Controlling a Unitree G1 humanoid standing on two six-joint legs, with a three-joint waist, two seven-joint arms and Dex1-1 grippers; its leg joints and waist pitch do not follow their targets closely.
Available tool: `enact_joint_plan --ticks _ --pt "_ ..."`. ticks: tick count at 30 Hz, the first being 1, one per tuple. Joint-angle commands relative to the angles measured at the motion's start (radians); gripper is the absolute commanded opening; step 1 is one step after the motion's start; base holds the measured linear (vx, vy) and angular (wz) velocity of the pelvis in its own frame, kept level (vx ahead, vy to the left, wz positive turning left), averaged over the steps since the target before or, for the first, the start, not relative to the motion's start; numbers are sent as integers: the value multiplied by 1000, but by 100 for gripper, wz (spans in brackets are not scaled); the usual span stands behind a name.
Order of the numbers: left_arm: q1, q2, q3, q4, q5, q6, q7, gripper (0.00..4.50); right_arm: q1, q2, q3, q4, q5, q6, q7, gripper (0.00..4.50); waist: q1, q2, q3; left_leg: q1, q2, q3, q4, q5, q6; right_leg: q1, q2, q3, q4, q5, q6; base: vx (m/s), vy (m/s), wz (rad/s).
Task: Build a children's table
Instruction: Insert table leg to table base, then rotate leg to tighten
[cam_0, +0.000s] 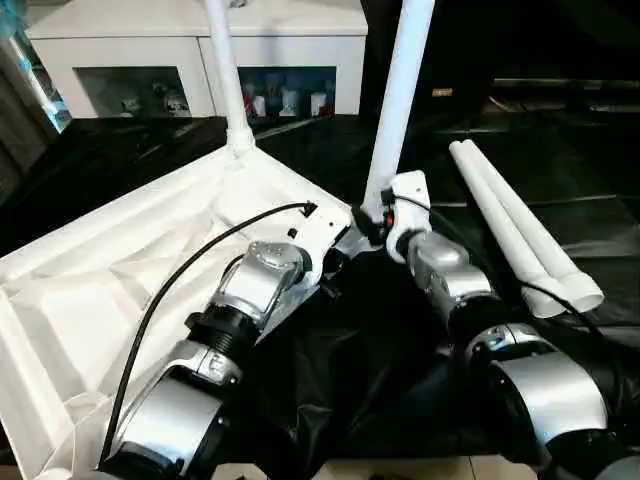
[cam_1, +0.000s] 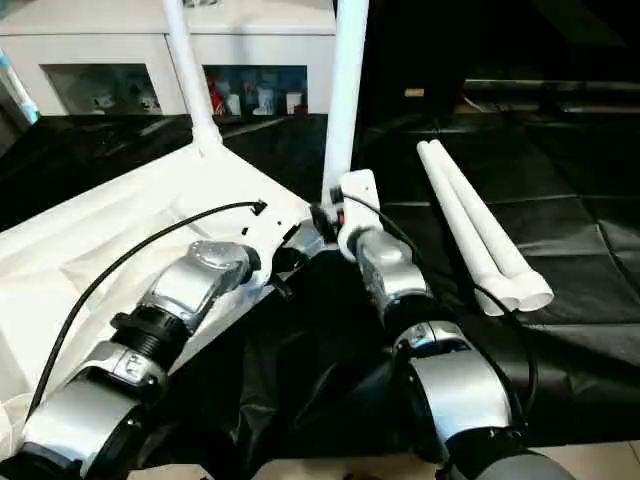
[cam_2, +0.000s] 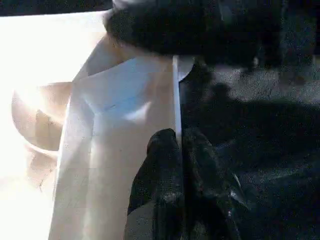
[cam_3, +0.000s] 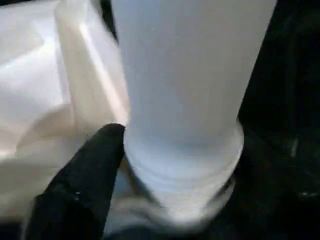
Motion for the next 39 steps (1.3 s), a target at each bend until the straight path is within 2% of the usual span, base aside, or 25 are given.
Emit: enact_joint_plan --ticks 1,2,5,7,9,10,11,12,13,14,16,17,19,21,22,24,26,27,28,31,33,34,36,39 --pt "4 15 -21 -23 9 -31 -26 0 14 20 18 9 -7 9 58 388 9 -3 -64 -9 47 -13 -61 -183 104 57 -74 45 -65 -202 -247 0 0 0" --pt "11 28 -33 -32 9 -63 -60 0 13 11 21 -3 -6 3 89 388 10 -2 -65 -9 47 -12 -59 -171 112 57 -74 44 -64 -184 -254 0 0 0" --pt "17 39 -39 -40 4 -65 -89 0 13 -2 16 -21 2 -4 113 412 11 2 -76 -11 49 -10 -48 -87 142 62 -73 43 -45 -47 -293 0 0 0" --pt "28 62 -48 -55 -11 -86 -149 0 19 -32 17 -61 6 -11 157 436 16 1 -83 -13 46 -10 -34 12 194 63 -70 41 -23 129 -329 0 0 0" --pt "43 98 -70 -66 -14 -136 -224 0 55 -77 24 -146 23 -10 290 436 19 4 -84 -12 48 -9 -29 33 227 62 -70 39 -18 165 -345 0 0 0" --pt "43 98 -70 -66 -14 -136 -224 0 55 -77 24 -146 23 -10 290 436 28 5 -85 -11 52 -8 -25 33 244 62 -69 36 -16 166 -345 0 0 0" --pt "45 102 -72 -67 -15 -141 -232 0 62 -84 27 -160 25 -9 307 436 28 5 -85 -11 52 -8 -25 33 244 62 -69 36 -16 166 -345 0 0 0" --pt "53 119 -79 -71 -18 -156 -265 0 93 -109 41 -218 28 -1 377 436 38 5 -85 -10 57 -7 -23 31 249 61 -68 34 -14 146 -342 0 0 0" --pt "58 133 -87 -74 -21 -181 -299 0 121 -132 56 -268 30 3 431 436 39 5 -85 -11 56 -7 -22 28 250 62 -66 34 -15 136 -339 0 0 0" --pt "67 153 -97 -81 -23 -196 -342 0 163 -166 75 -342 37 23 498 436 44 5 -85 -8 57 -7 -22 22 248 61 -67 34 -17 125 -333 0 0 0" --pt "73 165 -103 -84 -26 -223 -374 0 186 -185 84 -385 46 46 534 436 54 5 -84 -9 61 -7 -22 3 227 59 -69 37 -17 83 -323 0 0 0" --pt "76 172 -107 -87 -28 -226 -395 0 199 -197 90 -409 48 54 555 436 54 6 -81 -8 61 -6 -24 -33 203 57 -69 38 -22 33 -319 0 0 0" --pt "89 205 -131 -105 -39 -258 -486 0 249 -241 115 -499 55 80 633 436 54 5 -77 -9 60 -6 -28 -82 174 57 -69 39 -29 -30 -307 0 0 0" --pt "96 226 -142 -116 -47 -258 -531 0 286 -273 132 -568 63 104 688 436 59 6 -70 0 62 -4 -37 -172 118 53 -69 43 -43 -143 -273 0 0 0" --pt "97 232 -143 -116 -49 -269 -546 0 300 -285 137 -594 67 119 707 436 56 6 -66 0 60 -3 -40 -194 109 53 -67 43 -48 -175 -265 0 0 0" --pt "98 246 -148 -116 -58 -292 -585 0 329 -308 146 -651 75 152 742 436 56 4 -69 1 58 -4 -42 -211 83 57 -69 43 -52 -232 -241 0 0 0" --pt "103 260 -150 -125 -73 -313 -645 0 356 -335 162 -690 77 169 782 436 57 4 -71 1 59 -3 -41 -190 79 55 -68 46 -49 -213 -232 0 0 0" --pt "103 261 -150 -126 -74 -313 -649 0 357 -338 164 -693 75 169 785 436 57 4 -76 -1 58 -2 -38 -160 81 56 -67 45 -43 -162 -240 0 0 0" --pt "103 263 -149 -128 -78 -314 -660 0 361 -345 171 -698 67 168 795 436 57 7 -76 -1 58 -3 -37 -153 82 55 -66 45 -41 -148 -245 0 0 0" --pt "103 265 -148 -128 -81 -317 -669 0 366 -351 177 -704 58 168 802 436 58 6 -79 -4 56 -2 -33 -120 92 58 -65 43 -35 -92 -262 0 0 0" --pt "101 271 -150 -124 -80 -328 -680 0 376 -358 181 -731 60 190 801 408 59 6 -81 -6 56 -2 -30 -99 104 61 -64 43 -30 -47 -271 0 0 0" --pt "100 273 -150 -120 -79 -332 -684 0 379 -359 181 -740 61 201 799 408 60 6 -83 -6 55 -3 -28 -96 108 61 -65 43 -27 -30 -273 0 0 0" --pt "97 278 -151 -108 -75 -343 -692 0 386 -359 183 -754 65 216 797 382 60 7 -83 -6 54 -3 -28 -98 111 62 -64 41 -28 -31 -275 0 0 0" --pt "96 280 -149 -101 -67 -351 -695 0 395 -357 189 -757 64 218 799 364 61 7 -83 -6 53 -3 -28 -107 106 62 -65 41 -30 -51 -269 0 0 0"
